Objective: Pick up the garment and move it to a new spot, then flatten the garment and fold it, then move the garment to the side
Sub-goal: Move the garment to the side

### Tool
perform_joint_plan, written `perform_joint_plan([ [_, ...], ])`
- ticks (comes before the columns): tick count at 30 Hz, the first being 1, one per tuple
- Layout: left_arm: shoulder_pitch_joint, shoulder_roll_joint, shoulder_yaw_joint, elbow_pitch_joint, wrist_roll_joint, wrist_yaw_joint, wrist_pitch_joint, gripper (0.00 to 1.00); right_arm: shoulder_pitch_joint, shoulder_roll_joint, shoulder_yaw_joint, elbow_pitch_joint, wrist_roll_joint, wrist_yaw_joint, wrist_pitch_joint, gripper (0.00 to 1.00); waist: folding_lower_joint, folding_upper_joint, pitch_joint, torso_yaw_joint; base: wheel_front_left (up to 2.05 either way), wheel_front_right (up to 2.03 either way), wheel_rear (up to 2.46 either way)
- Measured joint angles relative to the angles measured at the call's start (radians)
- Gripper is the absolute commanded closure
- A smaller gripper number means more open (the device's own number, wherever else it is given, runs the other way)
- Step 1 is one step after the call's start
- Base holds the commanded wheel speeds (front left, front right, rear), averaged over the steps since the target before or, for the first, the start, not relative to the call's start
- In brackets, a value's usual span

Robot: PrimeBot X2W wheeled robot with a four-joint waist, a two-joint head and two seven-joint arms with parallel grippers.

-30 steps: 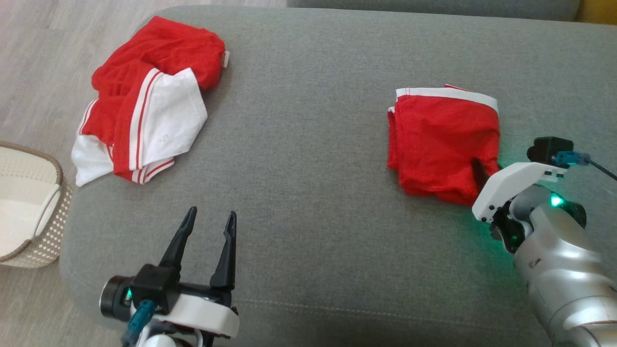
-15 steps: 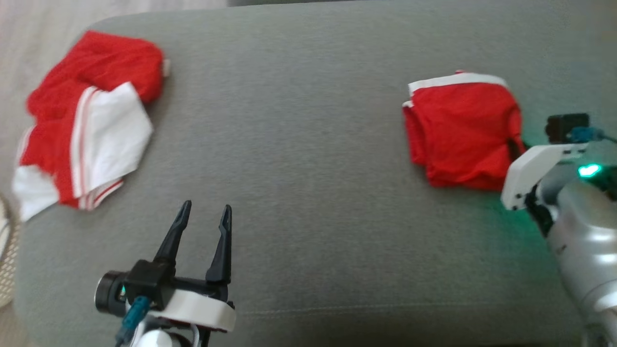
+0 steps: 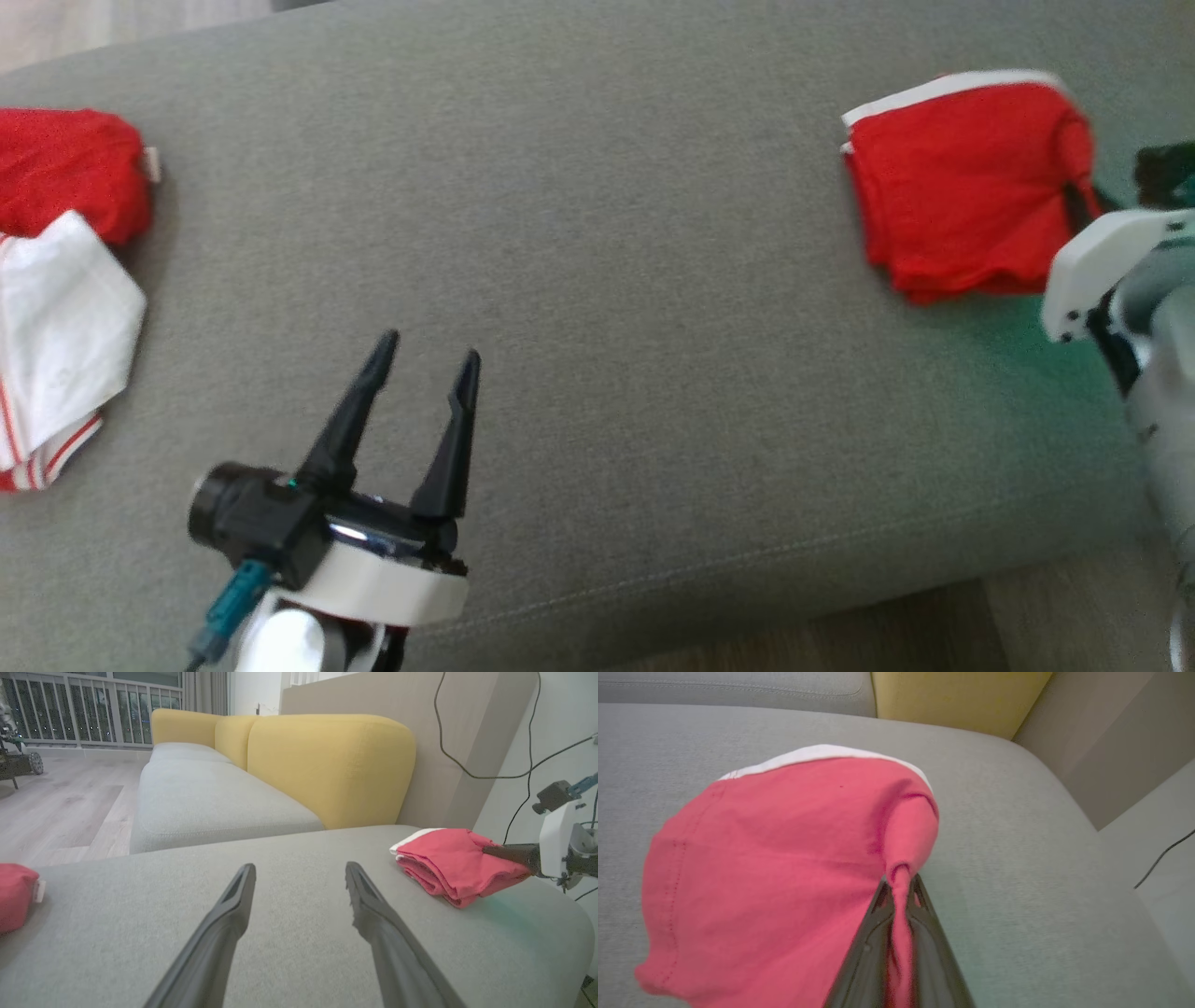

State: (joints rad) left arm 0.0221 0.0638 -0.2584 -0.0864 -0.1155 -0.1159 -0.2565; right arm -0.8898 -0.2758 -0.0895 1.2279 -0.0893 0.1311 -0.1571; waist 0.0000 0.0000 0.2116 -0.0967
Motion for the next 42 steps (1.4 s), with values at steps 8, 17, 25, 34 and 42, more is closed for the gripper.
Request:
perform_joint_plan([
  [8, -0.006, 0.04, 0.009, -0.054, 0.023, -0.008, 0.0, 0.0, 0.017, 0.004, -0.099, -0.117, -0.13, 0.0, 0.044, 1.0, 0.0, 0.0, 0.007, -0.033, 0.0, 0.0, 0.0],
  [17, -0.001, 0.03, 0.05, -0.034, 0.05, 0.003, 0.0, 0.0, 0.106, 0.05, -0.168, -0.275, -0.259, 0.0, 0.081, 1.0, 0.0, 0.0, -0.013, -0.041, 0.0, 0.0, 0.0],
  [25, 0.016, 0.019, 0.057, -0.014, 0.054, 0.007, 0.0, 0.0, 0.158, 0.072, -0.188, -0.343, -0.28, 0.0, 0.115, 1.0, 0.0, 0.0, -0.03, -0.033, 0.0, 0.0, 0.0],
  [34, 0.017, 0.012, 0.063, -0.006, 0.06, 0.006, 0.0, 0.0, 0.209, 0.093, -0.221, -0.48, -0.36, 0.0, 0.131, 0.0, 0.0, 0.0, -0.03, -0.027, 0.0, 0.0, 0.0],
  [42, 0.017, 0.009, 0.065, -0.001, 0.06, 0.002, 0.0, 0.0, 0.254, 0.13, -0.285, -0.626, -0.495, 0.0, 0.092, 0.0, 0.0, 0.0, -0.028, -0.018, 0.0, 0.0, 0.0],
])
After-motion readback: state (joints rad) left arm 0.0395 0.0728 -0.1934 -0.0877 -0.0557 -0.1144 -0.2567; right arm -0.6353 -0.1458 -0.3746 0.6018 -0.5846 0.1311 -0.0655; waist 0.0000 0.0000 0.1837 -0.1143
